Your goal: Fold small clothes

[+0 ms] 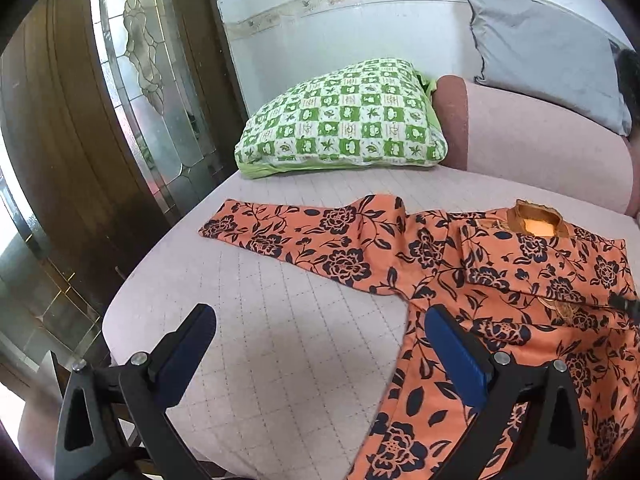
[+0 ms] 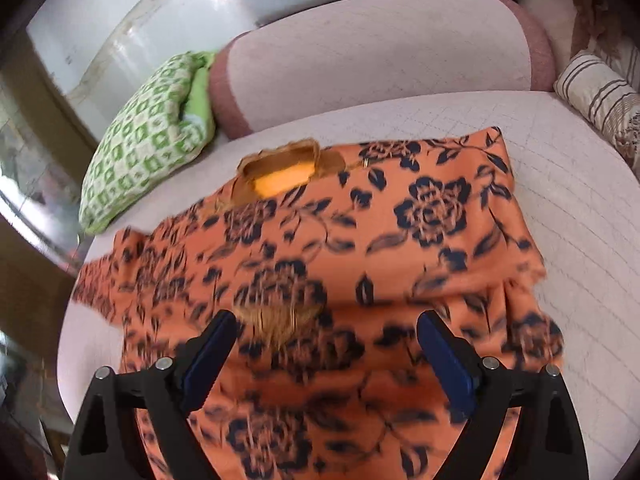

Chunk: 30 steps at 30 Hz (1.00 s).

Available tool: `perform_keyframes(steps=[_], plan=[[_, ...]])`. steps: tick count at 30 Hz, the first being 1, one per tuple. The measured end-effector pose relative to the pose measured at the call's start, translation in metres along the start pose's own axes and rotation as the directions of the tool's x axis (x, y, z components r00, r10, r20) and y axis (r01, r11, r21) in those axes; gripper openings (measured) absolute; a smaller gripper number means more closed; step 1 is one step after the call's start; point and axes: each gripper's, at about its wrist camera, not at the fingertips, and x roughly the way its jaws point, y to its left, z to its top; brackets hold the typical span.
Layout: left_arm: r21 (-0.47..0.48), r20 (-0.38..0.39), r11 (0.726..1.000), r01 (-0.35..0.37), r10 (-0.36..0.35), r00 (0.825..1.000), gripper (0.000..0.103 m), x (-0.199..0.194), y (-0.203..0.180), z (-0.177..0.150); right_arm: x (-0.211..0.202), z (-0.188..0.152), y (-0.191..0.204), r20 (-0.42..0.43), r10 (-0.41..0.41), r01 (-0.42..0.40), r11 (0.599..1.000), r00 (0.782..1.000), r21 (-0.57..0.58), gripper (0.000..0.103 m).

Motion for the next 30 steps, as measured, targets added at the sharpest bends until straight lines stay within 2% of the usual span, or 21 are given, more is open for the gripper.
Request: perform_keyframes(steps=[2, 3, 4, 8, 11, 12, 13, 15, 17, 19, 20, 21, 22, 23, 24, 25, 27, 28, 30], plan=[[-0.013, -0.022, 0.998, 0.069, -0.069, 0.997, 0.103, 0.001, -0.004, 0.000, -0.012, -0.014, -0.006, 0.006, 0.003, -0.003, 1.000, 1.000, -0.024, 0.093], [-0.030, -0.032, 0.989, 0.148, -0.149, 0.988, 0.103, 0.003, -0.006, -0.001, -0.016, -0.017, -0.010, 0.005, 0.003, -0.002, 1.000, 1.000, -0.026, 0.093], [-0.043, -0.044, 0.972, 0.231, -0.233, 0.971, 0.103, 0.008, -0.010, -0.002, -0.021, -0.019, -0.016, 0.007, 0.003, -0.003, 1.000, 1.000, -0.019, 0.093], [-0.017, -0.077, 0.919, 0.393, -0.393, 0.916, 0.103, 0.036, -0.042, 0.005, -0.040, -0.015, -0.067, 0.065, -0.002, -0.006, 0.993, 0.998, 0.116, 0.093], [0.025, -0.107, 0.897, 0.441, -0.436, 0.893, 0.103, 0.075, -0.077, 0.017, -0.042, -0.004, -0.106, 0.083, -0.028, 0.009, 0.975, 0.996, 0.220, 0.093], [0.031, -0.113, 0.898, 0.439, -0.433, 0.894, 0.101, 0.088, -0.085, 0.020, -0.041, 0.000, -0.114, 0.084, -0.025, 0.004, 0.972, 0.996, 0.237, 0.093], [0.039, -0.116, 0.901, 0.433, -0.426, 0.897, 0.093, 0.104, -0.096, 0.025, -0.038, 0.008, -0.125, 0.089, -0.027, 0.004, 0.967, 0.996, 0.255, 0.093], [0.053, -0.136, 0.891, 0.450, -0.440, 0.887, 0.076, 0.124, -0.112, 0.030, -0.028, 0.028, -0.138, 0.102, -0.038, 0.009, 0.963, 0.994, 0.271, 0.093], [0.056, -0.173, 0.891, 0.450, -0.435, 0.883, 0.074, 0.145, -0.129, 0.034, -0.012, 0.046, -0.151, 0.091, -0.036, 0.007, 0.953, 0.995, 0.303, 0.093], [0.066, -0.182, 0.898, 0.436, -0.419, 0.890, 0.074, 0.160, -0.143, 0.033, 0.012, 0.061, -0.165, 0.045, -0.040, 0.022, 0.937, 0.998, 0.348, 0.090], [0.079, -0.196, 0.902, 0.425, -0.404, 0.893, 0.074, 0.169, -0.150, 0.029, 0.022, 0.062, -0.165, 0.020, -0.024, 0.016, 0.938, 1.000, 0.345, 0.069], [0.095, -0.218, 0.905, 0.414, -0.387, 0.896, 0.074, 0.177, -0.157, 0.025, 0.041, 0.064, -0.164, -0.060, -0.012, 0.031, 0.946, 0.998, 0.323, 0.049], [0.120, -0.265, 0.908, 0.401, -0.360, 0.894, 0.073, 0.189, -0.167, 0.019, 0.054, 0.062, -0.163, -0.116, -0.037, 0.071, 0.951, 0.993, 0.301, 0.017], [0.137, -0.294, 0.910, 0.391, -0.340, 0.894, 0.073, 0.199, -0.174, 0.011, 0.059, 0.059, -0.163, -0.133, -0.069, 0.104, 0.955, 0.989, 0.279, 0.018], [0.145, -0.243, 0.911, 0.386, -0.345, 0.907, 0.073, 0.193, -0.173, 0.010, 0.058, 0.059, -0.165, -0.128, -0.085, 0.118, 0.952, 0.988, 0.284, 0.016], [0.150, -0.245, 0.908, 0.391, -0.348, 0.905, 0.071, 0.190, -0.171, 0.011, 0.051, 0.060, -0.165, -0.113, -0.123, 0.152, 0.944, 0.986, 0.294, 0.017], [0.120, -0.231, 0.890, 0.439, -0.405, 0.885, 0.068, 0.179, -0.157, 0.016, 0.036, 0.061, -0.157, -0.063, -0.190, 0.200, 0.938, 0.980, 0.283, 0.024], [0.096, -0.197, 0.883, 0.460, -0.436, 0.878, 0.068, 0.171, -0.143, 0.020, 0.031, 0.061, -0.152, -0.057, -0.162, 0.171, 0.947, 0.985, 0.272, 0.028], [0.032, -0.120, 0.887, 0.461, -0.454, 0.883, 0.070, 0.158, -0.103, 0.027, 0.016, 0.058, -0.133, -0.023, -0.184, 0.185, 0.956, 0.983, 0.228, 0.049]])
